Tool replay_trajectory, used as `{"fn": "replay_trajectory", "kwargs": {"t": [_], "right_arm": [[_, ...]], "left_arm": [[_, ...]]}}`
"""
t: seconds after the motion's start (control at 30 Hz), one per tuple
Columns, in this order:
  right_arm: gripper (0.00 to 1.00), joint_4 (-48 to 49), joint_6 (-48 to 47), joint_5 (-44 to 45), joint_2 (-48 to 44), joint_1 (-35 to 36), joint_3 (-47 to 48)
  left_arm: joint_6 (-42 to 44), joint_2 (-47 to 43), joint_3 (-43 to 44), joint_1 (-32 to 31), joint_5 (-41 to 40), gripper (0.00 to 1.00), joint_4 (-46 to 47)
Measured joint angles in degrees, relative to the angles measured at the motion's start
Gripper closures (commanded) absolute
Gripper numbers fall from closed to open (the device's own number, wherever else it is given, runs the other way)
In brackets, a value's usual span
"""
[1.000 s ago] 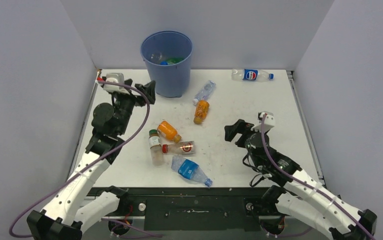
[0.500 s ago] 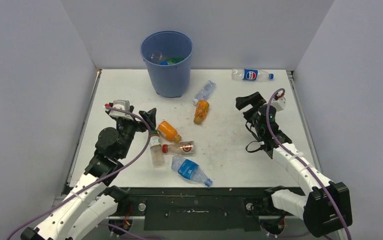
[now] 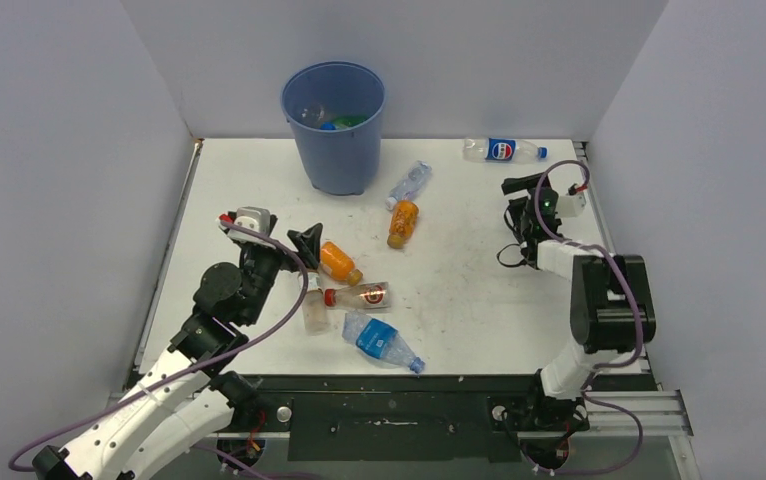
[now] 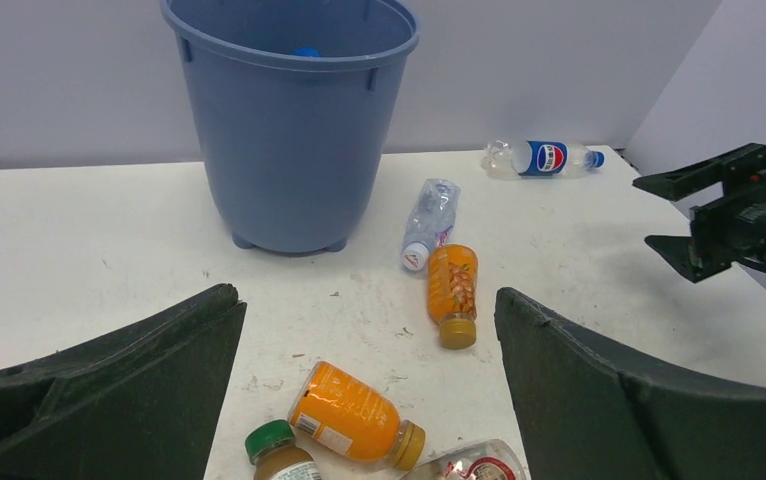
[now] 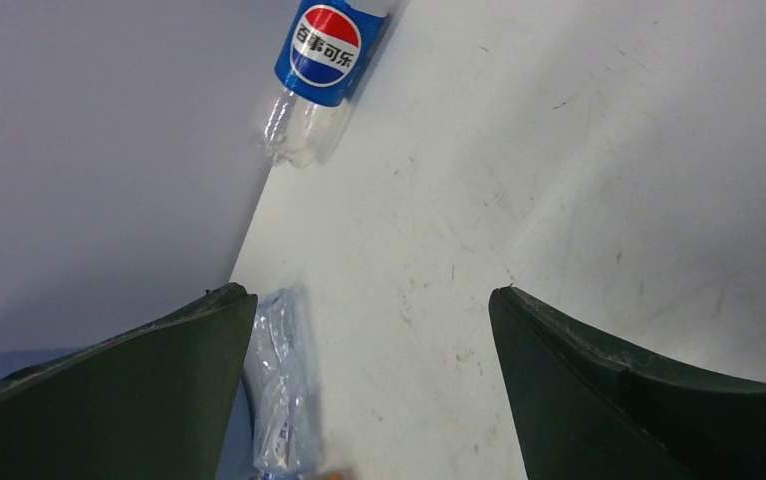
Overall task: Put the plastic bottles in the bin
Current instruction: Pick up the plastic bottle from the corner of the board.
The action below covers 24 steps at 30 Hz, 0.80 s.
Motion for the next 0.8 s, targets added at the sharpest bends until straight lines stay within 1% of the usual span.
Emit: {"fn": "replay_trajectory", "kwargs": {"t": [0.1,0.23,0.33,0.5,0.8], "right_arm": [[0.09,4.0,3.0,-2.4,8.8,-1.9,3.5],[0.09,7.8,6.3,-4.7,17.6,-3.9,7.2],[0.10,9.7,8.0,-5.5,22.3,-4.5,10.9],[0.10,12.5,10.3,-6.5,29.5,-5.0,19.6],[0.10,13.2,12.5,-7.6,41.6,-5.3,33.7]], "left_arm": [[0.0,0.3,0.0,-0.5,0.0,0.04,-0.2],[0.0,1.0,0.0,-1.1,0.2,0.04,-0.4],[0.0,1.7,0.0,-1.2,0.5,0.04,-0.4],[0.0,2.8,0.0,-1.2,0.7,0.04,-0.9],[0.0,4.6,0.0,-1.2,0.9,0.04,-1.0]]}}
